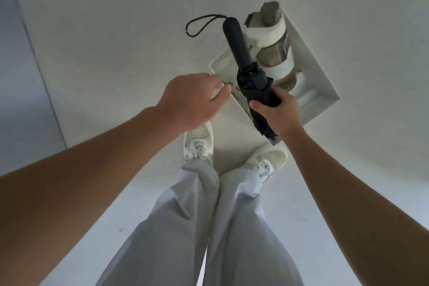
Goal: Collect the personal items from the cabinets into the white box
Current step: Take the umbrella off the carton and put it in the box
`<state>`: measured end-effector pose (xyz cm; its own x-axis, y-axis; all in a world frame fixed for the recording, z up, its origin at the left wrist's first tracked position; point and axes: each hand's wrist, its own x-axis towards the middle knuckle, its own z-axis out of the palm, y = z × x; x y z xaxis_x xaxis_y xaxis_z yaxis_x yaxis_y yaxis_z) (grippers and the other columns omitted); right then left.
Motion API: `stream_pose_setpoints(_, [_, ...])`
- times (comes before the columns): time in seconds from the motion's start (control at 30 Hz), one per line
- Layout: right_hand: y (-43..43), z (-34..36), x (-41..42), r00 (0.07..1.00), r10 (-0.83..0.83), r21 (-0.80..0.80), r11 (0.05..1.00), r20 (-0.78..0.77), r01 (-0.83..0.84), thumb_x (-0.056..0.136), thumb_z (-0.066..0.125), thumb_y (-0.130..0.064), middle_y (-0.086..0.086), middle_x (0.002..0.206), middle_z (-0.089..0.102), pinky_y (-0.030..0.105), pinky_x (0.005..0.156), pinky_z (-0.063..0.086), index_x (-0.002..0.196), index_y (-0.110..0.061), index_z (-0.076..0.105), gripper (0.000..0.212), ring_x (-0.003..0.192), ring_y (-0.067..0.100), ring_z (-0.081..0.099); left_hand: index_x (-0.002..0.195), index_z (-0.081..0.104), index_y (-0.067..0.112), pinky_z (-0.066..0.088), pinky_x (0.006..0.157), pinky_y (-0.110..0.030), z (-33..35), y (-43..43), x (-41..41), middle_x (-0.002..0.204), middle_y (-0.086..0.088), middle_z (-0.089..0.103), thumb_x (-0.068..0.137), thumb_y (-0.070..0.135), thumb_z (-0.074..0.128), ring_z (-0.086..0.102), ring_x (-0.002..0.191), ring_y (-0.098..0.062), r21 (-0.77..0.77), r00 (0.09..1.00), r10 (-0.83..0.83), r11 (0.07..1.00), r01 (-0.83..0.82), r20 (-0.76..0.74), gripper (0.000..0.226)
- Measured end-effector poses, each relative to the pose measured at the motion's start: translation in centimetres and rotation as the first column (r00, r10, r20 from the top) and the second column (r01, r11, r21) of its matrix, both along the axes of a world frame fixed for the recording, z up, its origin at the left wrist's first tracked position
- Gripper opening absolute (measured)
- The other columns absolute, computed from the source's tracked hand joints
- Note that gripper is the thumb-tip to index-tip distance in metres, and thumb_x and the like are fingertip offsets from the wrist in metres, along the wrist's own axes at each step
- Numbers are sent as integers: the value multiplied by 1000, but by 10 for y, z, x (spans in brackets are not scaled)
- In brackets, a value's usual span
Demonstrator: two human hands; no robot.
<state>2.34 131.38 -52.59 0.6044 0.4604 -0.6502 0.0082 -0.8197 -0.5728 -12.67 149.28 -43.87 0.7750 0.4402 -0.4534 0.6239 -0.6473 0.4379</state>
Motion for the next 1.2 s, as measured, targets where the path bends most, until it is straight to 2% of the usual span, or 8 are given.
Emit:
stream_pose_setpoints(0.07, [-11, -26, -5, 999, 38, -18, 999, 10, -38, 74, 86, -38, -9, 94, 73, 27, 77, 52, 110, -27, 73, 40, 87, 12, 67, 112, 65, 21, 50, 76, -38, -21, -8, -2, 106, 2, 70, 100, 52, 29, 64, 90, -19, -27, 1000, -8, 1000, 7, -26, 49])
stream_pose_setpoints(0.33, [-10, -56, -1, 985, 170, -95, 982, 42, -165, 75, 82, -44, -10, 100, 66, 24, 71, 38, 118, -29, 68, 47, 91, 12, 56, 114, 63, 20, 49, 78, -38, -42, -13, -16, 105, 0, 68, 100, 52, 28, 63, 93, -23, -64, 994, -46, 997, 40, -100, 49])
stream_pose_setpoints(0.63, [-14, -24, 2, 986, 166, -128, 978, 7, -164, 81, 68, -53, -9, 107, 68, 28, 78, 42, 124, -30, 64, 49, 95, 13, 60, 111, 63, 21, 47, 73, -35, -28, -10, -13, 102, 1, 68, 99, 53, 27, 64, 88, -23, -62, 992, -21, 998, 13, -124, 50])
stream_pose_setpoints(0.73, [-17, -2, 3, 992, 128, -129, 983, -8, -128, 87, 66, -54, -12, 109, 64, 29, 83, 41, 129, -27, 63, 50, 103, 13, 59, 112, 63, 21, 47, 73, -35, -14, -12, -12, 103, 1, 69, 99, 53, 27, 64, 88, -24, -56, 992, -35, 998, 28, -121, 49])
stream_pose_setpoints(0.83, [-17, 28, 2, 994, 107, -104, 989, -20, -109, 90, 65, -52, -8, 123, 67, 28, 89, 42, 134, -24, 61, 52, 113, 14, 60, 112, 63, 22, 45, 72, -33, 7, -11, -10, 103, 2, 69, 99, 54, 27, 64, 88, -23, -48, 991, -52, 998, 47, -120, 50])
stream_pose_setpoints(1.0, [-6, 99, 4, 995, 102, -30, 994, 15, -101, 89, 62, -55, -10, 118, 70, 29, 87, 46, 132, -29, 63, 50, 111, 13, 64, 111, 64, 22, 34, 69, -31, 64, -2, 6, 102, 3, 70, 99, 52, 30, 65, 86, -23, 14, 993, -99, 995, 101, -66, 47])
stream_pose_setpoints(1.1, [6, 159, 9, 993, 95, 46, 994, 67, -99, 90, 62, -54, -15, 125, 68, 28, 95, 46, 133, -33, 63, 47, 116, 8, 61, 110, 63, 22, 43, 70, -34, 115, 7, 22, 101, 2, 71, 98, 51, 32, 65, 85, -23, 104, 985, -162, 980, 167, -54, 45])
stream_pose_setpoints(1.2, [20, 233, 19, 986, 70, 142, 986, 150, -92, 89, 62, -54, -24, 112, 64, 18, 83, 44, 128, -38, 62, 42, 103, 1, 59, 111, 64, 20, 48, 73, -37, 182, 13, 38, 97, 0, 70, 97, 51, 31, 64, 81, -26, 187, 978, -210, 960, 207, -5, 48])
